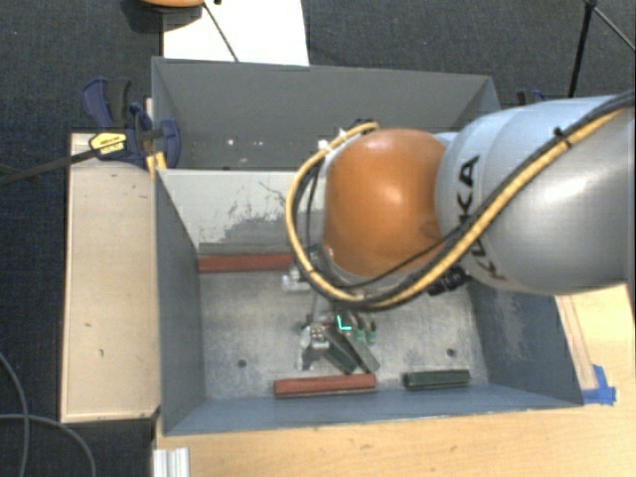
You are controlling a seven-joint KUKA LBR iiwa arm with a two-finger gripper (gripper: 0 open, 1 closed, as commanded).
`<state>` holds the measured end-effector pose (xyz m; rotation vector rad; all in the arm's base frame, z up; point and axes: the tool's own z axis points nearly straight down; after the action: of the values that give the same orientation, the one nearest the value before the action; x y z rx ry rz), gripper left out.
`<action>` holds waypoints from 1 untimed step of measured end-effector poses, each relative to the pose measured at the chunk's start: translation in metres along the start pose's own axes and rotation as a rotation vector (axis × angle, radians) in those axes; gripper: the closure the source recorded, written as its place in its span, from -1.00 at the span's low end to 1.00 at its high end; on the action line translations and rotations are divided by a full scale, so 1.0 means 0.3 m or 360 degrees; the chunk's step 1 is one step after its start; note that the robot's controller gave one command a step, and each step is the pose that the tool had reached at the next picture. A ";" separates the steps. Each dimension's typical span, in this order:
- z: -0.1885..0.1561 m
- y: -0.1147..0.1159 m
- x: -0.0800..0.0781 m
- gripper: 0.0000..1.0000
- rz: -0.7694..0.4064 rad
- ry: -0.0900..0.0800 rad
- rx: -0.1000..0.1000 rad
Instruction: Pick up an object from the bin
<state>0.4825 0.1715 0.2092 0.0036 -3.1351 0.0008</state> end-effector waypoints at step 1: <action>-0.013 -0.003 -0.006 -1.00 0.0006 -0.0012 -0.0002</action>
Offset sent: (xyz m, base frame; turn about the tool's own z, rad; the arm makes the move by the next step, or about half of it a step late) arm 0.0438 -0.0801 -0.0734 -0.0915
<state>0.4844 0.1706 0.2130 -0.0026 -3.1430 -0.0016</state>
